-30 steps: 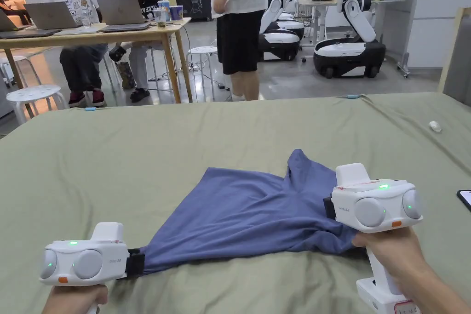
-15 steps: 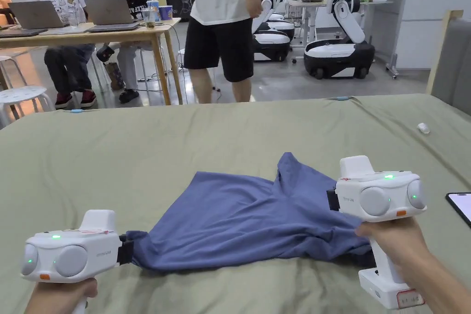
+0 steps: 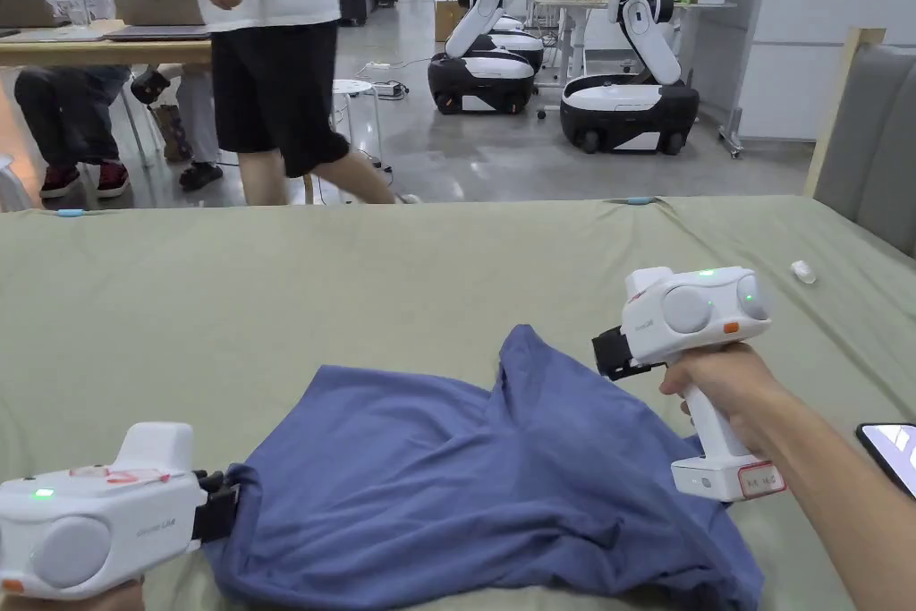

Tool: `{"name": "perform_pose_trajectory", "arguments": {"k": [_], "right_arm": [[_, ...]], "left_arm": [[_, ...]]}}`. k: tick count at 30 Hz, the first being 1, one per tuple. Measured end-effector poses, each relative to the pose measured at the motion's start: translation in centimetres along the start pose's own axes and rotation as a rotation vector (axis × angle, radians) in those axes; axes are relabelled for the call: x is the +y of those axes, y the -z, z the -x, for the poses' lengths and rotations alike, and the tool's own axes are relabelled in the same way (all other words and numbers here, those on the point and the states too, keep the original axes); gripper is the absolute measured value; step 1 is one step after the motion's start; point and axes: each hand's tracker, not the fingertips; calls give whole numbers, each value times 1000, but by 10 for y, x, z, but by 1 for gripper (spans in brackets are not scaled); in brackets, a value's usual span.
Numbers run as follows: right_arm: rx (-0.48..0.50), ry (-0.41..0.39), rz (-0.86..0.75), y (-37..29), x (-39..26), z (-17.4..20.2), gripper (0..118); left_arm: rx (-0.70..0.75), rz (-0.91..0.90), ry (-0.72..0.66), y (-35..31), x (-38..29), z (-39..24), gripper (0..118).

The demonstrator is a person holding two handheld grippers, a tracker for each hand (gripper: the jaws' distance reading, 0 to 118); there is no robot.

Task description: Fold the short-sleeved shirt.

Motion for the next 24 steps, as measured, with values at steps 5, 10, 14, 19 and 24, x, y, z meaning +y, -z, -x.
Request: {"name": "perform_pose_trajectory", "arguments": {"k": [5, 10, 14, 19, 24], "right_arm": [[14, -10, 94, 55, -1, -3, 59], [-23, -32, 171, 95, -18, -8, 56], [9, 19, 151, 92, -18, -14, 1], [-14, -41, 150, 82, -21, -4, 1], [-14, -19, -37, 18, 3, 0, 1]], "left_arm": [[-22, 11, -21, 15, 0, 1, 2], [-29, 15, -21, 26, 1, 2, 2], [-32, 23, -17, 33, 3, 0, 2], [-36, 15, -24, 32, 3, -6, 2], [-15, -19, -7, 19, 23, -9, 2]]}}
